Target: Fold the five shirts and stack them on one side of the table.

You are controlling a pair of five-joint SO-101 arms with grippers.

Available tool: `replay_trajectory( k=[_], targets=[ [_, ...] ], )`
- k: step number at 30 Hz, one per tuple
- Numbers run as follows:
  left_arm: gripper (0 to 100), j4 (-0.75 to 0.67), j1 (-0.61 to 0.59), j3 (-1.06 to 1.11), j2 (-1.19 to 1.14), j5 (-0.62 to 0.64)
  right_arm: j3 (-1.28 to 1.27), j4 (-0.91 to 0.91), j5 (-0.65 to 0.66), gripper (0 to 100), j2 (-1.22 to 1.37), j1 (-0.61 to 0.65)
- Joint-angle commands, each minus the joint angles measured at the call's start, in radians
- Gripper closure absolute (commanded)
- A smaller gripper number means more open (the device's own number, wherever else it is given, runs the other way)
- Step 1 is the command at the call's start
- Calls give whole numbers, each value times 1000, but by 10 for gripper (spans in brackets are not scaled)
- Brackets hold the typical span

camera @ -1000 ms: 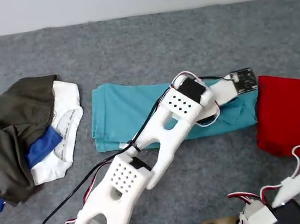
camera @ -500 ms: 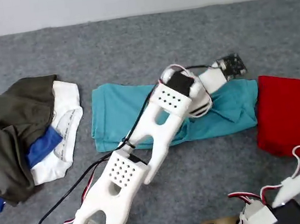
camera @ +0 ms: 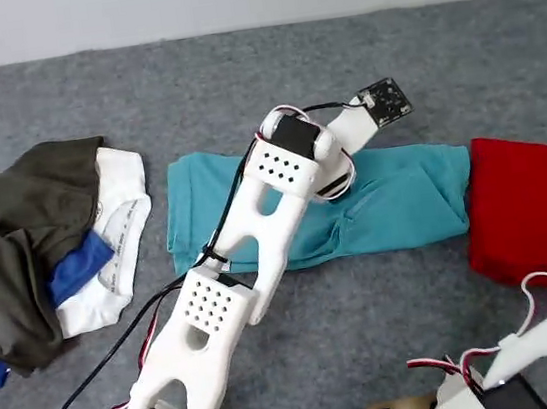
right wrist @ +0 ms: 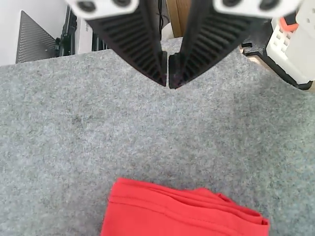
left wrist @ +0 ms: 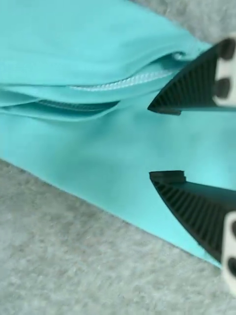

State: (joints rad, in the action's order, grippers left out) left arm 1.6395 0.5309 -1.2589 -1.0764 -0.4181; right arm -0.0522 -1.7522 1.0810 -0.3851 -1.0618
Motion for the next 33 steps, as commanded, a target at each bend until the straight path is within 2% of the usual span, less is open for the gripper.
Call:
replay_trajectory(
  k=[1,6,15,24,33],
  targets=[
    [805,44,23,-44,20,-5,2,-28,5,987,-39,-1],
    [834,112,68,-44,18,-34,2,-30,5,987,-41,-1],
    [866,106,144,-42,12,-31,2,-30,5,987,-44,-4],
    [866,25,21,-42,-75,-58,2,-30,5,987,-44,-1],
    [866,26,-75,-44,-71,-84,2,-30,5,987,-44,-1]
  ],
)
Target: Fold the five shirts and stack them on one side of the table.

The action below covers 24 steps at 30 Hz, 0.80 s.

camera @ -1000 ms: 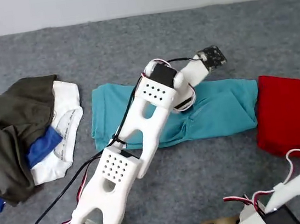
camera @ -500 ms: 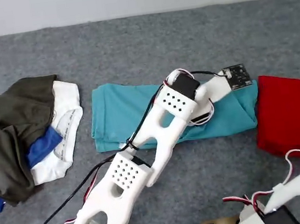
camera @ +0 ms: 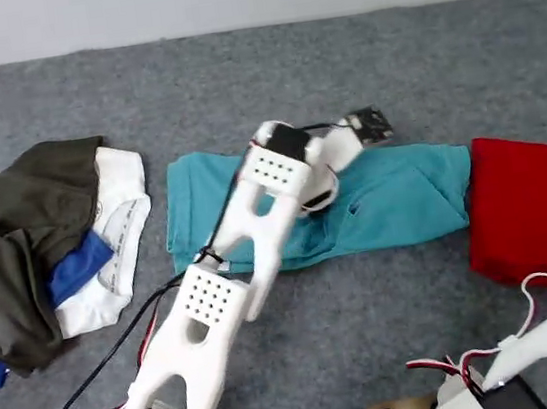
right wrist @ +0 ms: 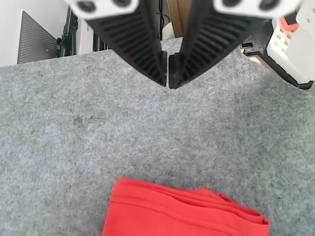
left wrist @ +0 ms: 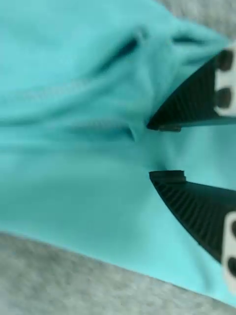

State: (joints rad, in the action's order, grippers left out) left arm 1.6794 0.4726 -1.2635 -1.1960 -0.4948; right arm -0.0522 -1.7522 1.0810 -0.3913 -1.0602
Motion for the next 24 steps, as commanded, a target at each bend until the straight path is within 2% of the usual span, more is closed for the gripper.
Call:
replay_trajectory(
  k=[1,9,13,16,20,24],
  targets=[
    [866,-12,-17,-39,60,-8,2,-30,5,987,-38,-2],
    [867,31,31,-39,178,-6,2,-30,5,987,-38,2],
    [870,74,28,-36,265,11,2,-41,-2,987,-38,44],
    [870,75,-51,-33,315,127,2,-41,-52,987,-38,76],
    [866,77,-230,-21,327,253,2,-41,-68,987,-38,111],
    [821,77,-405,102,336,301,-11,-39,-68,987,-38,120]
  ],
)
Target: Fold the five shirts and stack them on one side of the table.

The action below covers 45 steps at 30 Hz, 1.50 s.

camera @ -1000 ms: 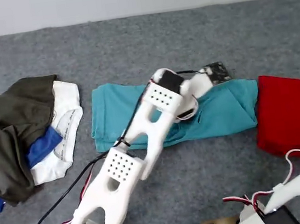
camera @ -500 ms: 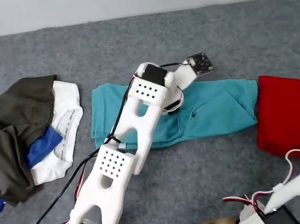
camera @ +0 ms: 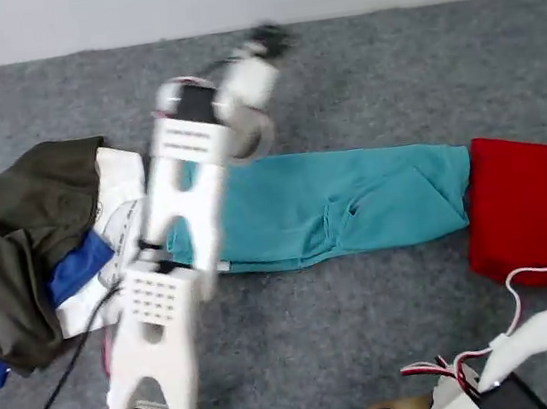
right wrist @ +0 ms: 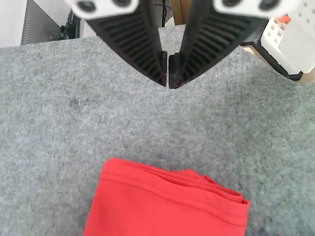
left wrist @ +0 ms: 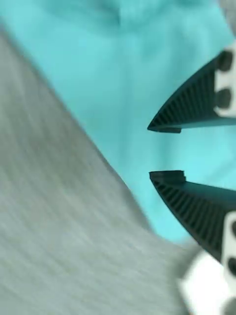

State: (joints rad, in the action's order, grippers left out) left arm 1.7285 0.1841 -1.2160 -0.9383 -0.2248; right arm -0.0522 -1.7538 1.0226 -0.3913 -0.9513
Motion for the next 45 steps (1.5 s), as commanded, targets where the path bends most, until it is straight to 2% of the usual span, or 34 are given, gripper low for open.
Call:
replay_trajectory(
  k=[1,7,15,21,24,31,40,45],
  targets=[
    [800,28,-152,94,78,32,-20,-38,-9,987,-38,13],
    [738,25,-262,260,69,32,-69,-38,-9,987,-38,10],
    [724,-48,-265,390,49,32,-78,-38,-9,987,-38,8],
    [728,-48,-258,363,-52,32,-77,-38,-9,987,-67,-5],
    [774,-28,-241,306,-97,32,-78,-38,-8,987,-87,-7],
    [990,26,-204,208,-170,-55,-78,-38,-8,987,-105,-8],
    [987,28,-334,208,-55,-60,-78,-38,-8,987,-145,-8],
    [987,28,-384,211,32,-112,-78,-38,-8,987,-145,-8]
  ],
)
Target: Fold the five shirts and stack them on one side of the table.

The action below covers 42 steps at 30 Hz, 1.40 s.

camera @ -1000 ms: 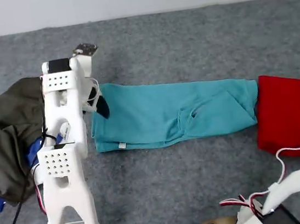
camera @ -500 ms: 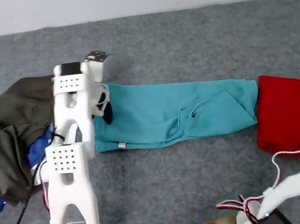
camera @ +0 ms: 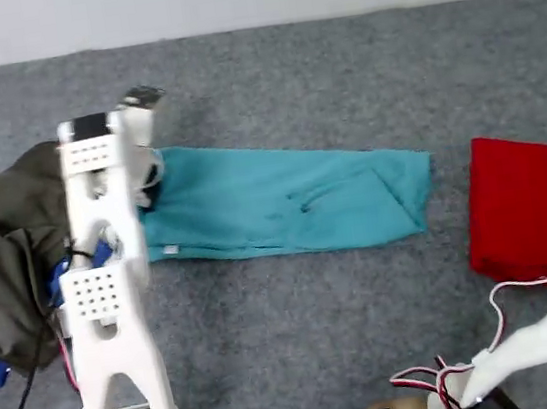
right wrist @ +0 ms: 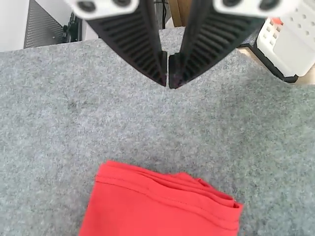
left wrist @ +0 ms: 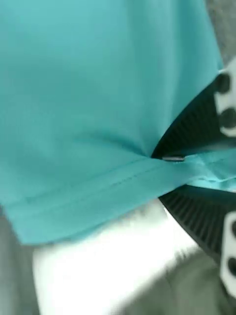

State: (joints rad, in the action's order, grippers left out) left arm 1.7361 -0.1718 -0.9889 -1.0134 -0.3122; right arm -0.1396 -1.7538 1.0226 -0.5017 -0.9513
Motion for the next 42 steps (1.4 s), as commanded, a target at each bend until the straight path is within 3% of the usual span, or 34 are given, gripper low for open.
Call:
replay_trajectory(
  k=[1,13,22,30,42],
  targets=[
    [987,21,-25,-10,123,-26,9,-38,-8,987,-35,-7],
    [987,20,239,200,445,-21,-57,-38,-9,987,-35,-7],
    [987,18,503,205,614,21,-66,-38,-9,987,-35,-7],
    [987,-23,698,205,592,23,-66,-38,-9,987,-35,-10],
    [986,-311,825,203,358,124,-66,-38,-9,987,-35,-10]
  ],
)
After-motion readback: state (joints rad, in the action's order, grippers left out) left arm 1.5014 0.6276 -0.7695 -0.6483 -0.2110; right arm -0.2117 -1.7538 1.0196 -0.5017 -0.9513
